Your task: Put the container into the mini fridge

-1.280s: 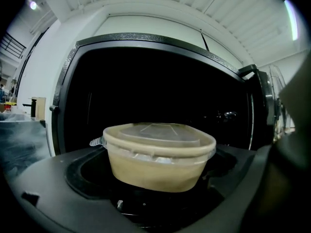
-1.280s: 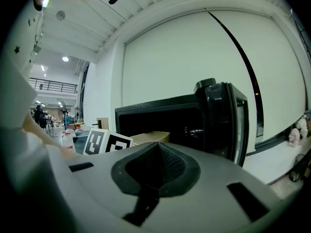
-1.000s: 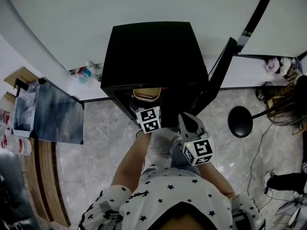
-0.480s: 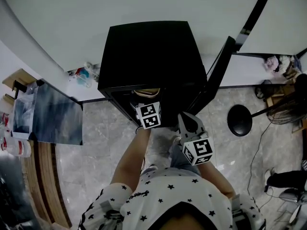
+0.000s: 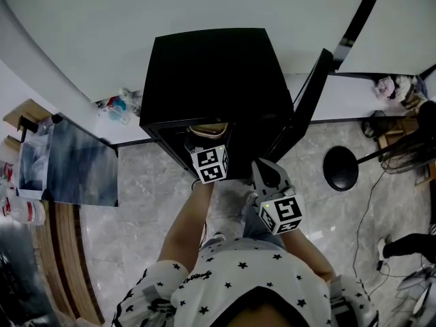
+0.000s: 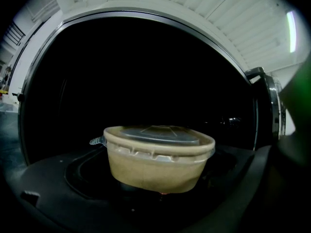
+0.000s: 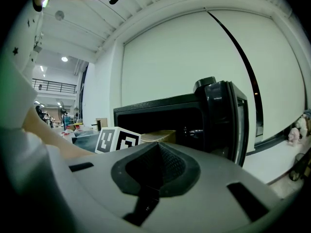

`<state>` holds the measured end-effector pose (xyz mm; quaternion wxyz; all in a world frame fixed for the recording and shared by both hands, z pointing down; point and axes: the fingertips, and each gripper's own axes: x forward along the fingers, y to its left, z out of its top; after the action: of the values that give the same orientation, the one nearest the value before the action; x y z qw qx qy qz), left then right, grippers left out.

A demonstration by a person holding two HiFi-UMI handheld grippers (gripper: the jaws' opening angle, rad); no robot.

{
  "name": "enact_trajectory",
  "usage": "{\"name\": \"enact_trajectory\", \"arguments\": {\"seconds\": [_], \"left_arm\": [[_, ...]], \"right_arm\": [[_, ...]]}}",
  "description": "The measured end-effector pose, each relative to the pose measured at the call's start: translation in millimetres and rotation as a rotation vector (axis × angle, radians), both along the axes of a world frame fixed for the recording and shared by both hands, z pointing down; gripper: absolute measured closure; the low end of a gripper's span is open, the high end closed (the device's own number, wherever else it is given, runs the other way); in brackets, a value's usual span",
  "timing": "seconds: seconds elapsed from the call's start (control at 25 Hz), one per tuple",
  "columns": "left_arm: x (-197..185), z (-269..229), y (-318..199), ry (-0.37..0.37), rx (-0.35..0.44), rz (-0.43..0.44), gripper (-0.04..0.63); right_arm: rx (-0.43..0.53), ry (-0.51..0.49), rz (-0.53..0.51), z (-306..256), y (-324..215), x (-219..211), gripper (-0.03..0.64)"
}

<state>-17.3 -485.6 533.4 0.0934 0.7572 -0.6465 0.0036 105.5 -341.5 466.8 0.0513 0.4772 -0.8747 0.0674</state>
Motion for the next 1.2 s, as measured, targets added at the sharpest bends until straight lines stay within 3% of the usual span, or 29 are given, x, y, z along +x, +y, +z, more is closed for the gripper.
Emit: {"name": "enact_trajectory", "arguments": {"seconds": [0.32,1.2], "left_arm": [[7.3,1.7,6.8,0.012,-0.017,0.046,0.014],[-3.4,8.7,28.3,0.018,-0.075,0.021,0.012]], "right_arm": [[0.001,-0.003,0.002,-1.8,11.4,-4.0,0.623],[0.007,-0.015,0.020,-8.4,38.5,-6.5,0.623]]}}
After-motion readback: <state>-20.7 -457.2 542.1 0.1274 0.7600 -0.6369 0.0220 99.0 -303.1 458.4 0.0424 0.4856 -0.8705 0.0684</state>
